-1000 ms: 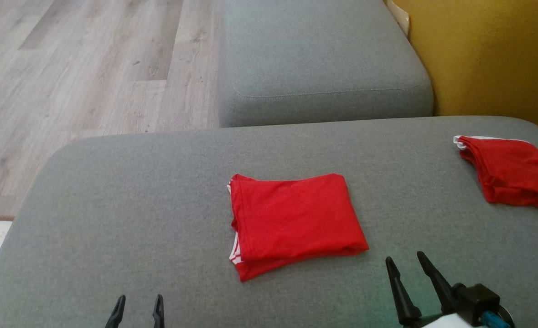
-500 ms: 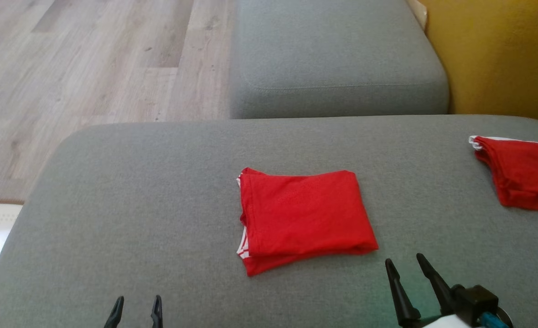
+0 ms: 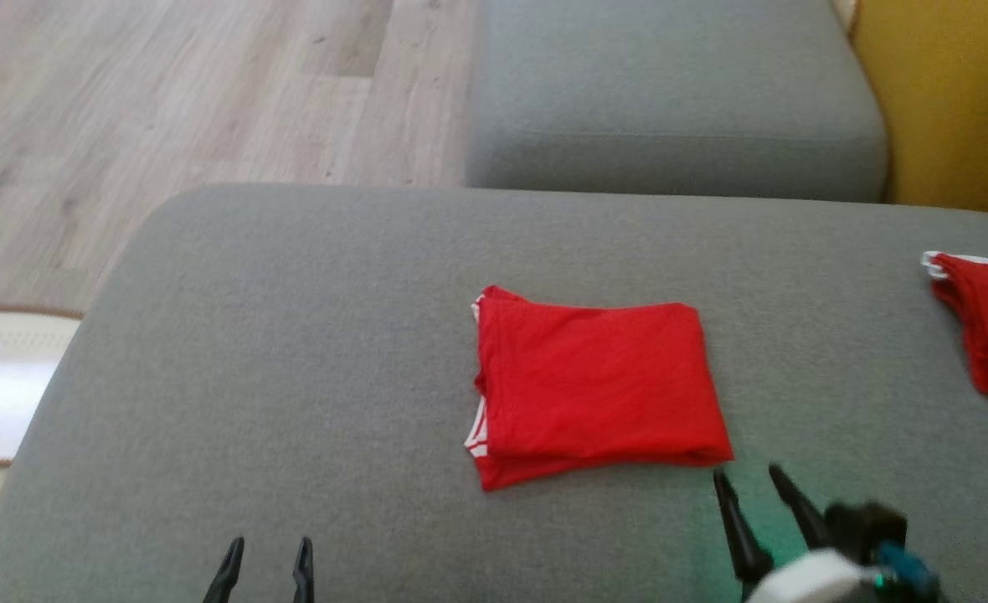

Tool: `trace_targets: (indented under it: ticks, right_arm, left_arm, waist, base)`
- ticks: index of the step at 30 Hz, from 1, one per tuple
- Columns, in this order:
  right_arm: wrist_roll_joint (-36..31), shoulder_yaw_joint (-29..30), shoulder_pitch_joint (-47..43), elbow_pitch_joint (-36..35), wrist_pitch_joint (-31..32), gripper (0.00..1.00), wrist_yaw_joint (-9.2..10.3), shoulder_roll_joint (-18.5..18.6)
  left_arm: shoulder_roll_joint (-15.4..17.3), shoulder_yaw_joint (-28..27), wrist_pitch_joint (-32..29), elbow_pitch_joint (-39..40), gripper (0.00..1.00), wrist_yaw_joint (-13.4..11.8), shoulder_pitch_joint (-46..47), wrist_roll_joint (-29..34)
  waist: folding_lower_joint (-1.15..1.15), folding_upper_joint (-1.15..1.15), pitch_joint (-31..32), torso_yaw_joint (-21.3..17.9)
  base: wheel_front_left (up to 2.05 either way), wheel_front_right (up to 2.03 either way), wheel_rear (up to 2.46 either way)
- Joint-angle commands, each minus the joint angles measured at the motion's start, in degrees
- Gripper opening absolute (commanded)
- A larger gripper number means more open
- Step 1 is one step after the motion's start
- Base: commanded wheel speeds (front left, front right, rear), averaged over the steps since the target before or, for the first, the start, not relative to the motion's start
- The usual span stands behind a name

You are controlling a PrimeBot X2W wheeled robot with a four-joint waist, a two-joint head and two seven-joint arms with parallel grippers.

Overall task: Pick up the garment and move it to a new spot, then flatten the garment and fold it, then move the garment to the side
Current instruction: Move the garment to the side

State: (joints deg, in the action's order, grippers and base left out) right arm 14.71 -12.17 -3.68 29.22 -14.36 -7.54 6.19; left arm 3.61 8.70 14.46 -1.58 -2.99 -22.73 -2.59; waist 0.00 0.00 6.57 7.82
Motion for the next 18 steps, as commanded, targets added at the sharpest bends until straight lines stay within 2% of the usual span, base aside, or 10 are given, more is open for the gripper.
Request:
trace_targets:
  ticks: [1, 8, 18]
  right_arm:
    - [1.69, -1.77, 6.31, 0.31, -0.36, 1.00, 0.05, 1.47]
    - [10.28, -5.51, 17.21, 7.45, 6.68, 1.00, 0.05, 5.49]
    - [22.21, -4.97, 28.66, 18.56, 16.64, 1.00, 0.05, 10.26]
  left_arm:
    - [-0.67, -1.07, 0.54, 1.61, 1.00, 0.13, 4.24, 0.57]
    - [-0.70, 0.43, 0.54, 0.69, 1.00, 0.49, 6.05, 0.25]
    - [-0.72, 3.40, 0.54, -0.60, 1.00, 1.22, 9.24, -0.40]
  waist:
    - [0.00, 0.00, -0.93, 1.08]
    - [0.00, 0.00, -3.04, 2.77]
    - [0.00, 0.00, -6.01, 6.12]
  base:
    - [0.00, 0.00, 0.00]
    - [0.00, 0.00, 0.00]
    - [0.00, 0.00, 0.00]
